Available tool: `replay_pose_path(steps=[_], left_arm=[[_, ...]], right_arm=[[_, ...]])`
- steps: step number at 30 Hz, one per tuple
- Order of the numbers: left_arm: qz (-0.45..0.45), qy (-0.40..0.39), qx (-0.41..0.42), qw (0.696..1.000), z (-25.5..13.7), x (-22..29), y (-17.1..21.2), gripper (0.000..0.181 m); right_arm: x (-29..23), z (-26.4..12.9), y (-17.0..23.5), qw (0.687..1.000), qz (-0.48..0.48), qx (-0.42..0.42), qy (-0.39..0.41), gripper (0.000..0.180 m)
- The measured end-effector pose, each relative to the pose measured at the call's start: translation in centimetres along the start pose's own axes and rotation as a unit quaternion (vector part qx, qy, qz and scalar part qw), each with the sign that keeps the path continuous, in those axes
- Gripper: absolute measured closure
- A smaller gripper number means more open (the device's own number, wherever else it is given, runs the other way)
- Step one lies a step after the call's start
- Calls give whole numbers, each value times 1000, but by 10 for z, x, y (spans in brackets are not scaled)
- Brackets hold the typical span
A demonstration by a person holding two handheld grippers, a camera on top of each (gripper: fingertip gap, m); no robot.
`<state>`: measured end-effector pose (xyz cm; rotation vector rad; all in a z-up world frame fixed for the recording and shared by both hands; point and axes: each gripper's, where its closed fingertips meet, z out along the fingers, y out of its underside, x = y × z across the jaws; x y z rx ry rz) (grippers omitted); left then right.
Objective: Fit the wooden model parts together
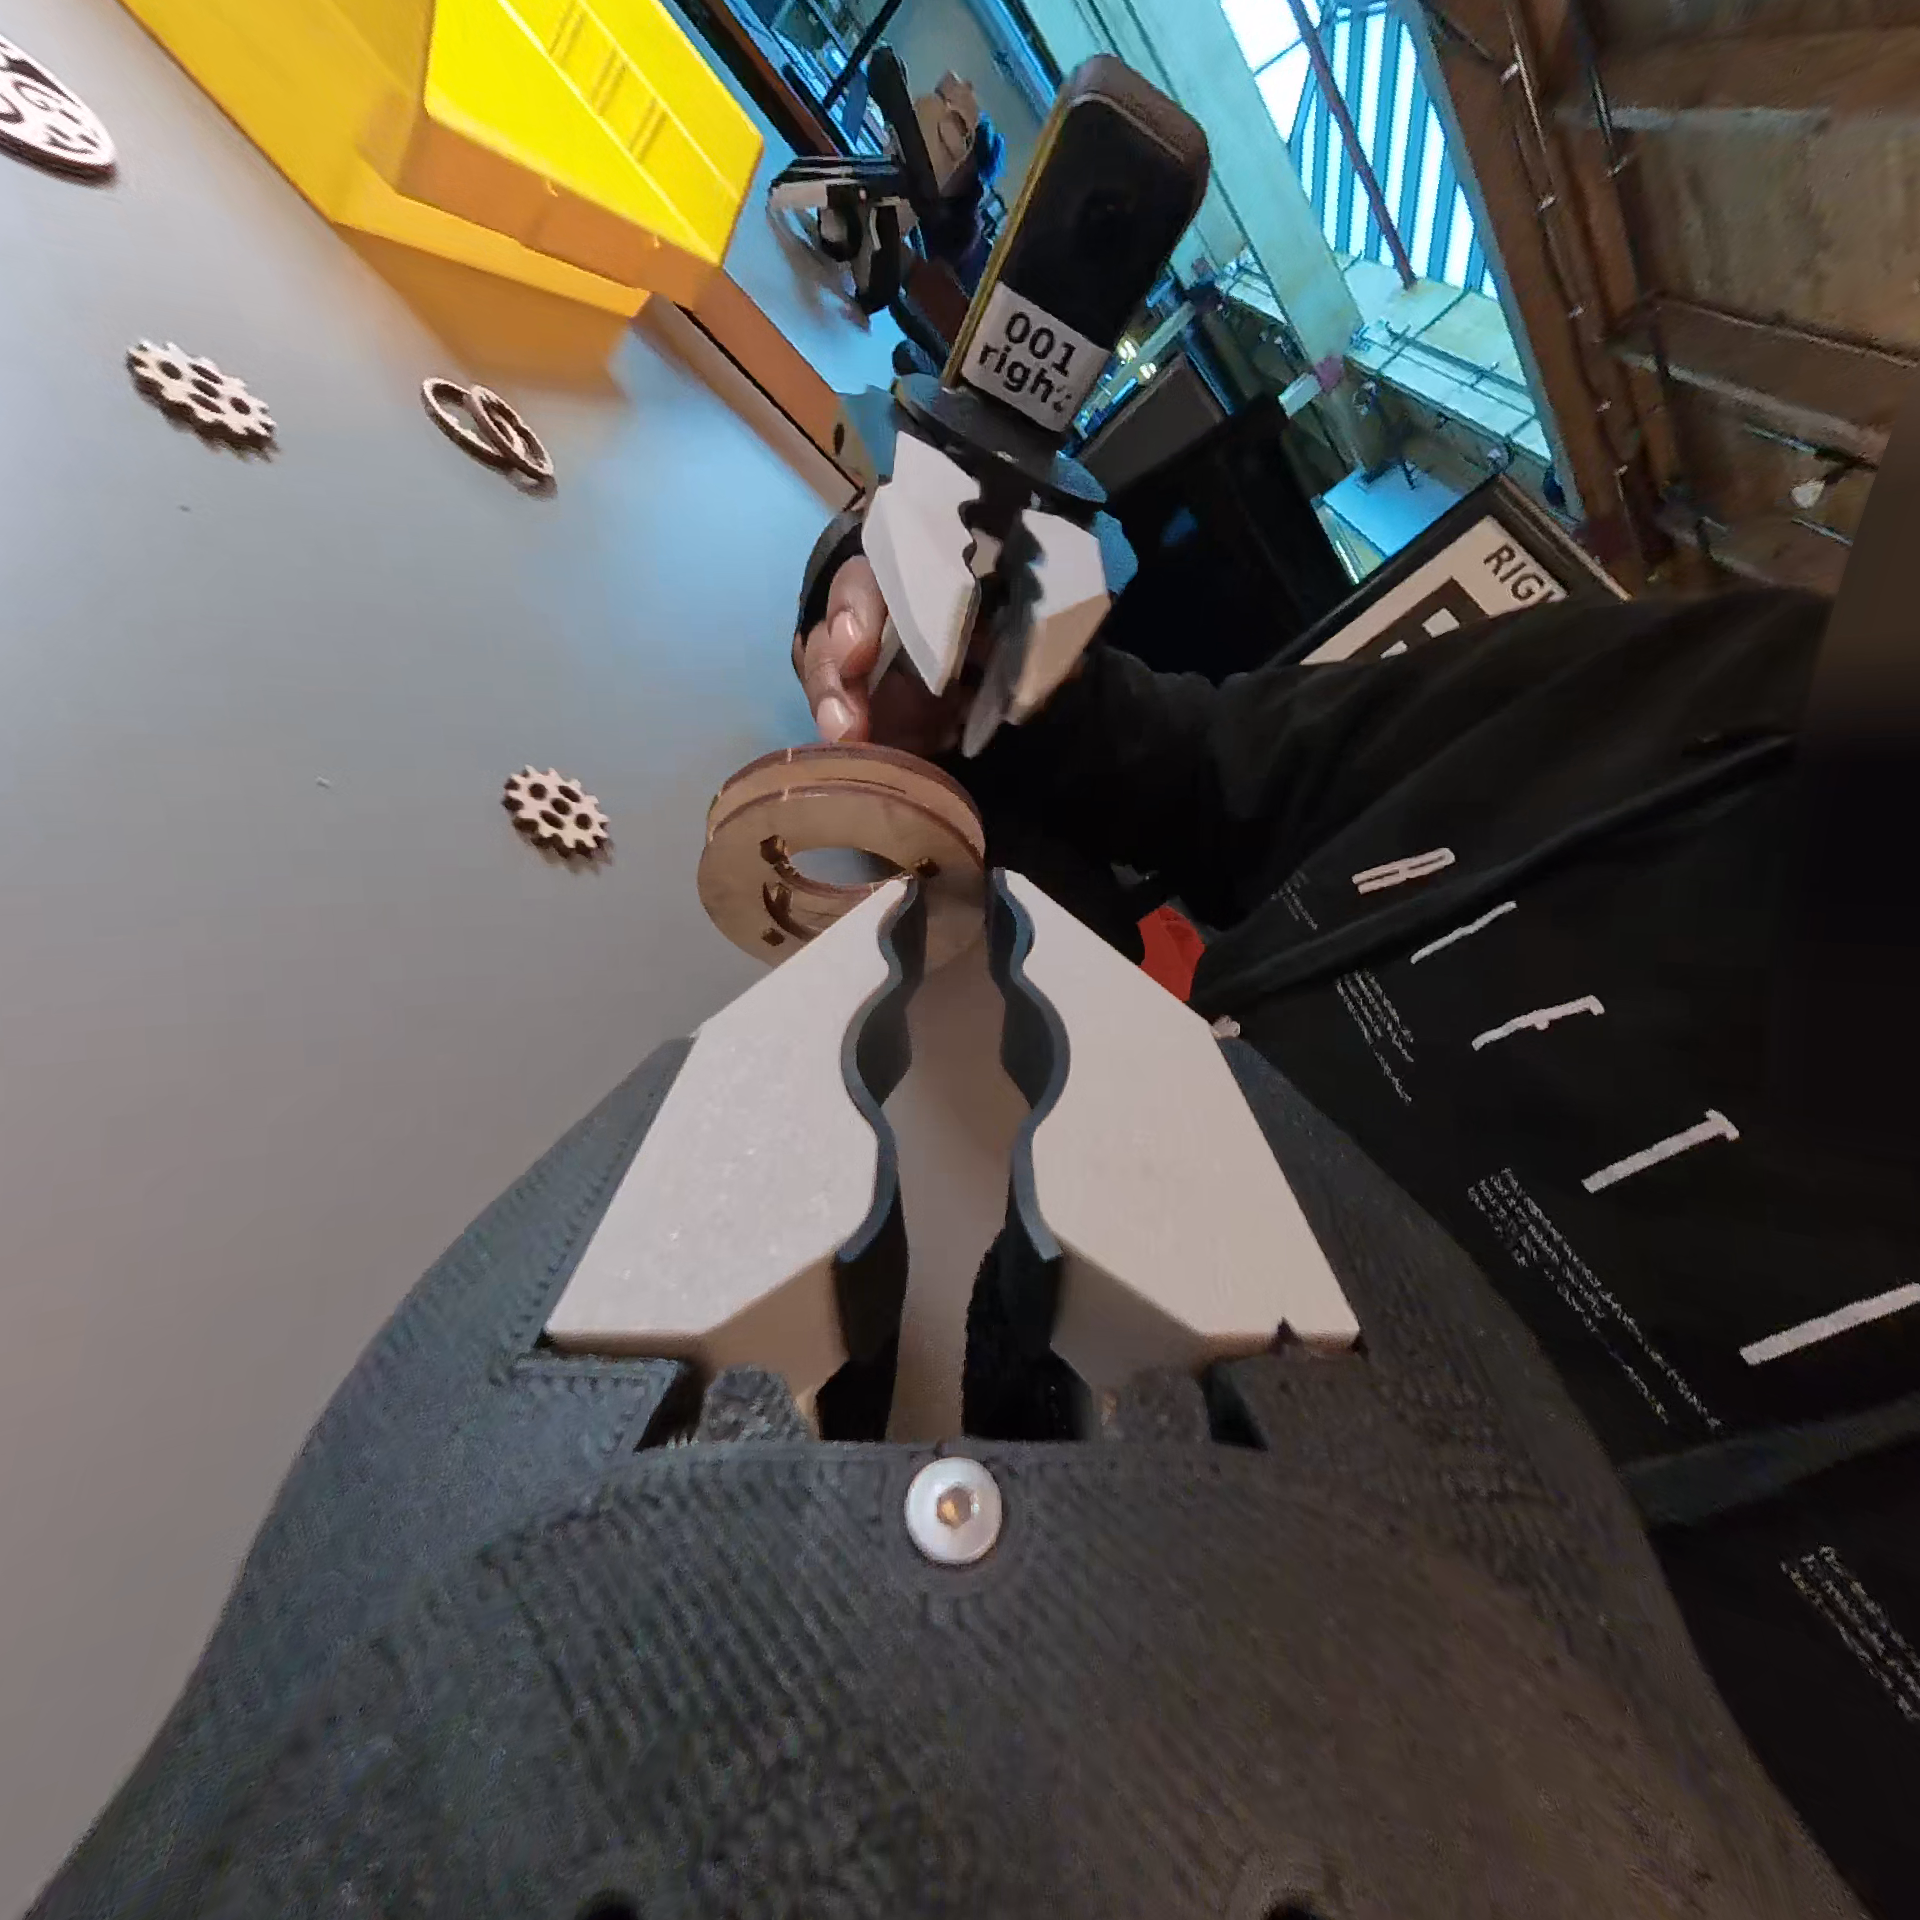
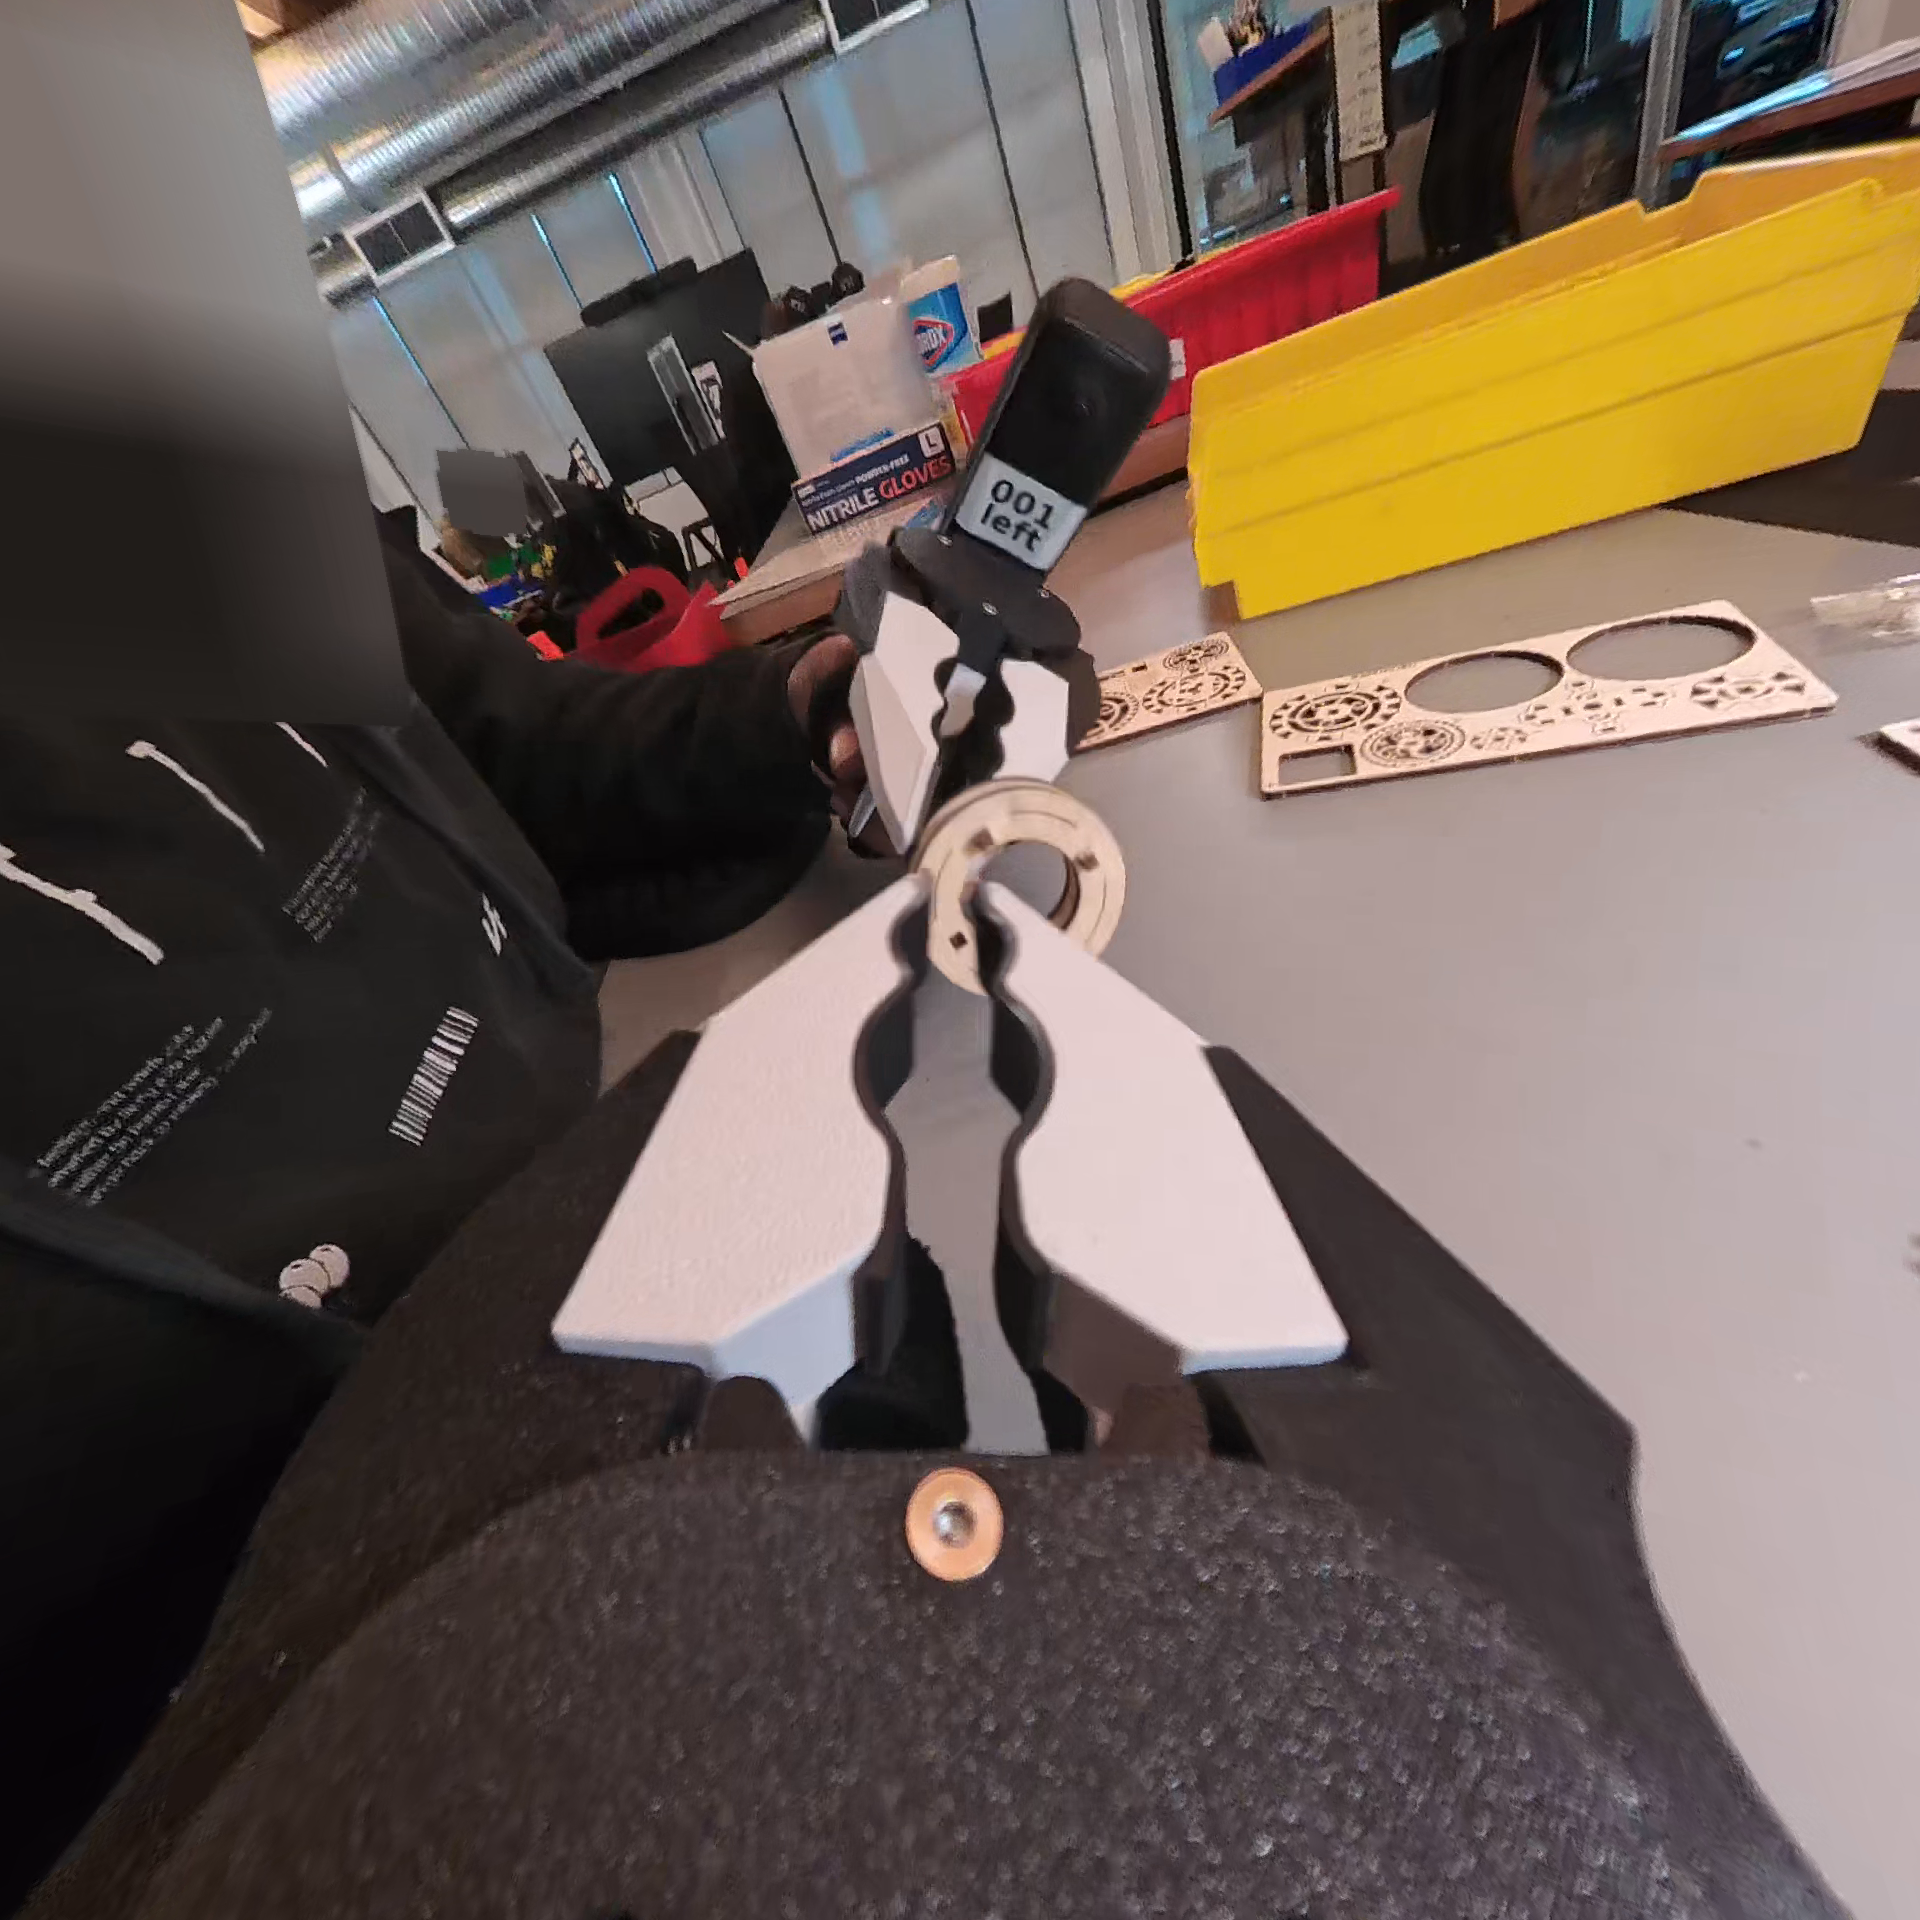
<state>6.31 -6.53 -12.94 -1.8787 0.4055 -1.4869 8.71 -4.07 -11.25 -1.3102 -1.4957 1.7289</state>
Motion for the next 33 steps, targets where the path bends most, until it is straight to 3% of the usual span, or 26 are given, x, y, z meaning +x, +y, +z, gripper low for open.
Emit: replay_pose_path(steps=[1, 3, 7, 10, 16, 24, 28, 33], left_arm=[[-1, -7, 9, 1000, -2, -3, -5, 171], [3, -14, 20, 1000, -3, -3, -11, 171], [17, -11, 19, 1000, 5, 4, -12, 171], [15, -15, 34, 999, 1, 4, -16, 171], [21, -19, 51, 998, -1, 6, -22, 170], [52, -37, 76, 995, 0, 12, -30, 170], [160, -86, 40, 983, 0, 13, -22, 170], [243, -138, 8, 960, 1, 8, -15, 171]], right_arm=[[0, 2, -2, 1000, -2, -5, -2, 163], [2, 13, -1, 1000, 3, -16, 12, 157], [5, 33, 3, 998, 60, -26, 12, 160], [2, 37, 1, 997, 74, -19, -5, 169], [1, 37, -6, 994, 102, 13, -28, 170], [1, 33, -16, 996, 58, 62, -19, 170], [-5, 33, -8, 995, 83, 37, -50, 169], [6, 27, -20, 983, 166, 64, -55, 155]])
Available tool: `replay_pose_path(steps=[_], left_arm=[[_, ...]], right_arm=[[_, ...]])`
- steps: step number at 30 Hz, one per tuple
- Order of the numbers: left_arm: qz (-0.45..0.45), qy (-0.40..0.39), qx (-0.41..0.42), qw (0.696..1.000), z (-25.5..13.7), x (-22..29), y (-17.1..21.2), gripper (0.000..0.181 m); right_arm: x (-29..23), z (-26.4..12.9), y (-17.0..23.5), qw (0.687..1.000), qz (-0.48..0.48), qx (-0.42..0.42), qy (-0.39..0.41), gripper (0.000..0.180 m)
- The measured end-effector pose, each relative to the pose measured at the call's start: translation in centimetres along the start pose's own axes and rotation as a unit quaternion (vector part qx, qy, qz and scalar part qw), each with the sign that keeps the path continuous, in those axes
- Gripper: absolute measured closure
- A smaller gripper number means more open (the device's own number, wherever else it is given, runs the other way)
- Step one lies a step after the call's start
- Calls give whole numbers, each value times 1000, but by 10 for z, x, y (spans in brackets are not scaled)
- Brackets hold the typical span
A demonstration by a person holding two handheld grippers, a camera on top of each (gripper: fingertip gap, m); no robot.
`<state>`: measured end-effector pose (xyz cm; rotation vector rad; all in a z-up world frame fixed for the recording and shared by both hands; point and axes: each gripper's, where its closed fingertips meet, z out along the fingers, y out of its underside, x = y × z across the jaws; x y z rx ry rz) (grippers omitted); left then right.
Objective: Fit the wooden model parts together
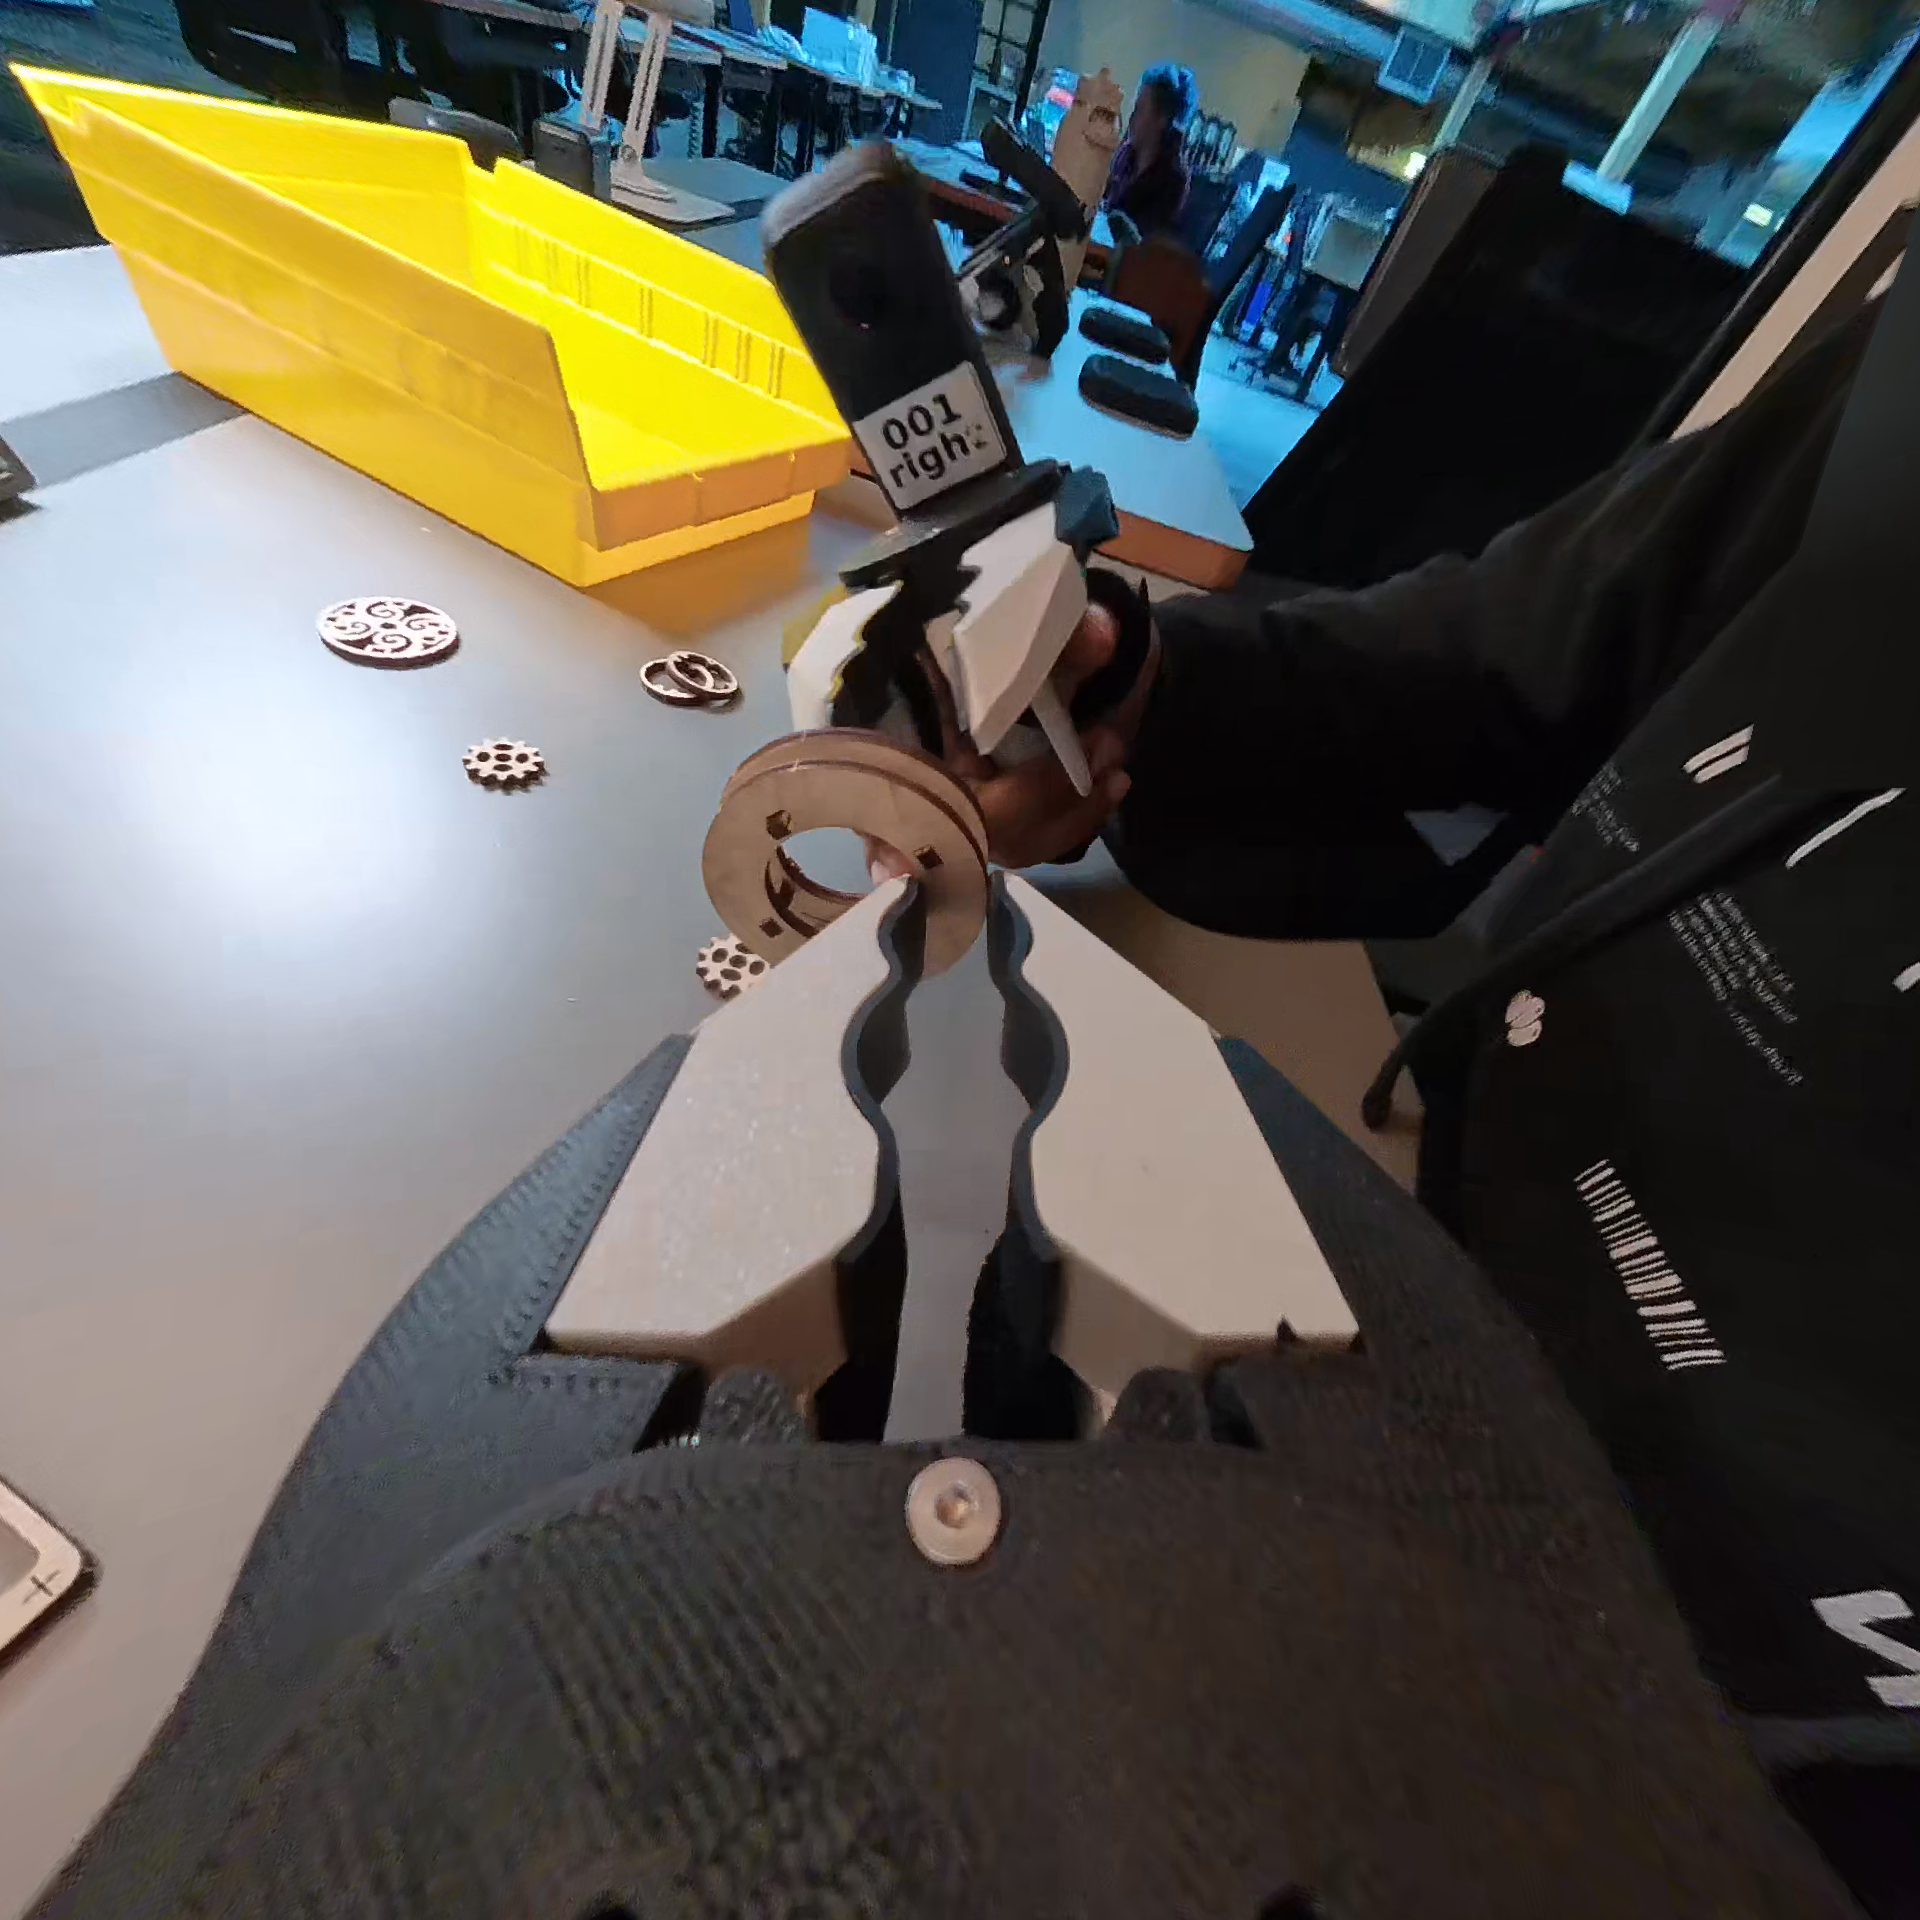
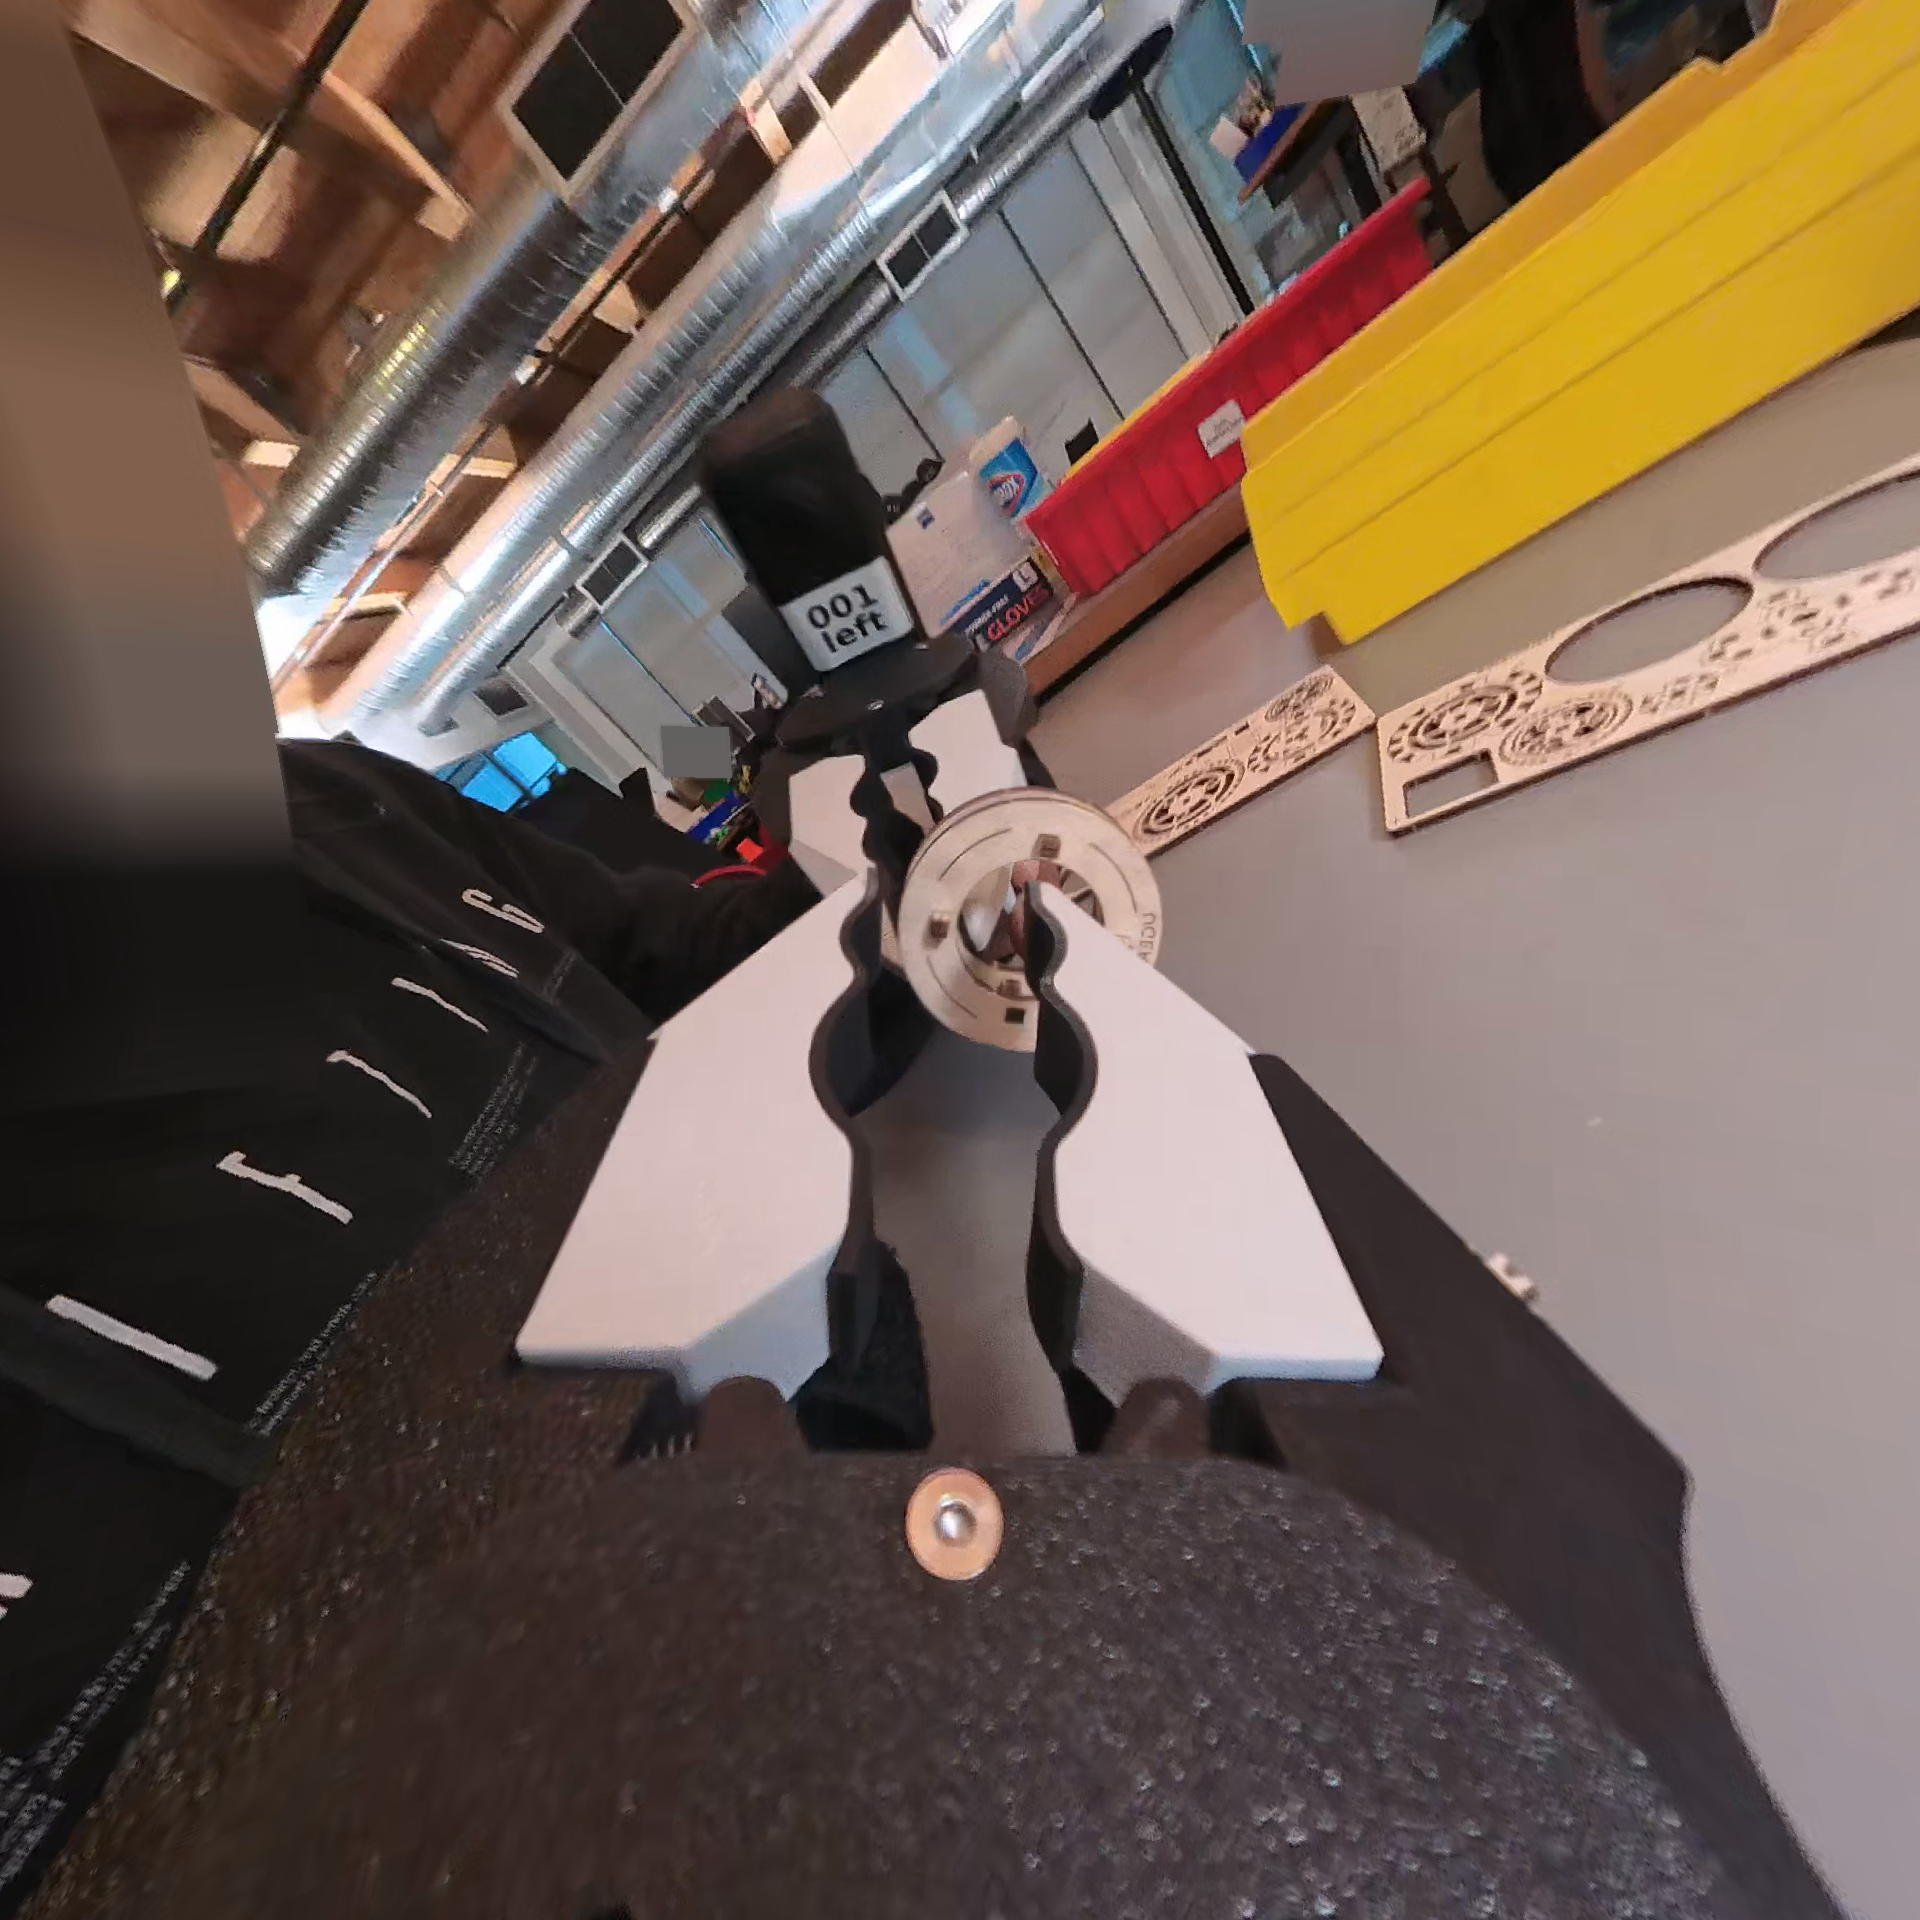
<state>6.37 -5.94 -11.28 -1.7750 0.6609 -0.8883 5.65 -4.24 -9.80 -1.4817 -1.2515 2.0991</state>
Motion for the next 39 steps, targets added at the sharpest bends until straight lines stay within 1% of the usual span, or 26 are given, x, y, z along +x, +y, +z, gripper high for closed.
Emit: replay_pose_path(steps=[1, 3, 5, 7, 8, 9, 10, 11, 13, 14, 17, 18, 22, 24, 28, 33, 37, 38, 39], left_arm=[[13, -7, -9, 1000, 2, 0, 2, 171], [43, -33, -25, 998, 5, -4, 6, 171], [61, -50, -31, 996, 6, -7, 7, 170], [50, -45, -25, 997, 6, -7, 7, 169], [23, -35, -12, 999, 5, -8, 5, 166], [-17, -14, 14, 1000, 2, -8, -1, 157], [-71, 10, 46, 996, -3, -9, -8, 150], [-128, 38, 75, 988, -8, -10, -14, 148], [-227, 77, 110, 964, -12, -17, -20, 154], [-255, 93, 116, 955, -12, -17, -19, 154], [-287, 119, 93, 946, -2, -10, -12, 156], [-292, 111, 95, 945, 0, -12, -11, 163], [-285, 123, 110, 944, -4, -10, -19, 170], [-280, 133, 124, 943, -7, -7, -25, 171], [-251, 113, 132, 952, -6, -7, -29, 171], [-229, 110, 127, 959, -6, -5, -29, 171], [-230, 117, 128, 957, -7, -2, -28, 171], [-225, 118, 120, 960, -6, -1, -27, 171], [-203, 102, 105, 968, -6, -2, -23, 170]], right_arm=[[0, 3, 2, 1000, 10, -6, -2, 154], [4, 6, 4, 999, 31, -10, 8, 163], [5, 7, 7, 999, 44, -15, 8, 167], [3, 6, 7, 999, 41, -13, 1, 169], [2, 5, 7, 999, 37, -10, -3, 169], [1, 4, 6, 1000, 29, -4, -6, 170], [0, 3, 6, 1000, 13, -2, -3, 170], [1, 3, 7, 1000, -16, -8, 9, 170], [4, 5, 14, 994, -93, -32, 43, 170], [3, 8, 16, 990, -126, -39, 50, 170], [3, 14, 17, 976, -195, -48, 80, 170], [3, 15, 17, 971, -216, -51, 88, 170], [0, 13, 12, 967, -236, -39, 91, 170], [-5, 12, 6, 967, -239, -17, 83, 170], [-8, 9, 0, 964, -250, 6, 86, 170], [-10, 6, -1, 966, -247, 10, 74, 170], [-13, 7, 0, 968, -244, 13, 61, 170], [-14, 7, 1, 970, -238, 13, 52, 170], [-11, 8, 5, 973, -225, 1, 48, 169]])
